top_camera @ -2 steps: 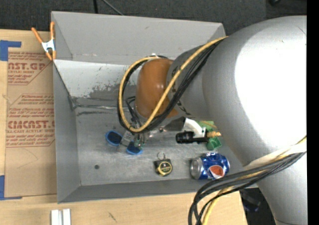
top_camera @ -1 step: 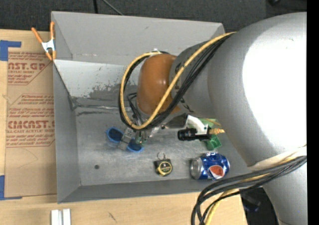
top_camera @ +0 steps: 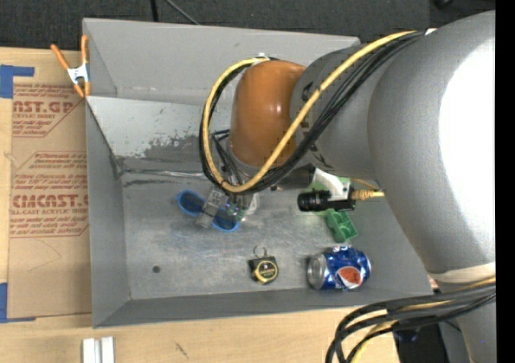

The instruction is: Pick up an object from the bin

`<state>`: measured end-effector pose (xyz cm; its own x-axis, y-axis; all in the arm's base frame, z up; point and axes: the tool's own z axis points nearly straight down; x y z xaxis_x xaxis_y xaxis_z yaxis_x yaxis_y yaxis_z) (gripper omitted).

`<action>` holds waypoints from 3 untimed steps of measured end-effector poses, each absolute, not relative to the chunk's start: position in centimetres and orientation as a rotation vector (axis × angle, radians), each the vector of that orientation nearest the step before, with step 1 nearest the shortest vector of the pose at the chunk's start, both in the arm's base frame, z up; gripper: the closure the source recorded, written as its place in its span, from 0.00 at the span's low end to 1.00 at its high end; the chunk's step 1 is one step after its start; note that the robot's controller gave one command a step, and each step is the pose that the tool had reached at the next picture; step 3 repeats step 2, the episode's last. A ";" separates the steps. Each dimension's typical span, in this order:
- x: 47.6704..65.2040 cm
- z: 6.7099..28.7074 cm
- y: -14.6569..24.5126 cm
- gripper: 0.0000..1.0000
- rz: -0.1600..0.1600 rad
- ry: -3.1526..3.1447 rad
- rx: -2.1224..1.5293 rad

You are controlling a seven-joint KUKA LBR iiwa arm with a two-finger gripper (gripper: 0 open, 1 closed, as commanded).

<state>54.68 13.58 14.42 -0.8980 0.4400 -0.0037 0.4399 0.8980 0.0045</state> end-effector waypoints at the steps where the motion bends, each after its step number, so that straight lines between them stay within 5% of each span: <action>1: 54.7 14.6 13.7 1.00 0.002 3.060 0.708; 2: 54.8 20.1 13.8 1.00 0.006 3.056 0.704; 3: 54.8 20.1 13.8 1.00 0.006 3.056 0.704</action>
Offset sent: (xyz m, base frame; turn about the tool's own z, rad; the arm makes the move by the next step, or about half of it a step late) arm 0.0000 0.0000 0.0018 0.0000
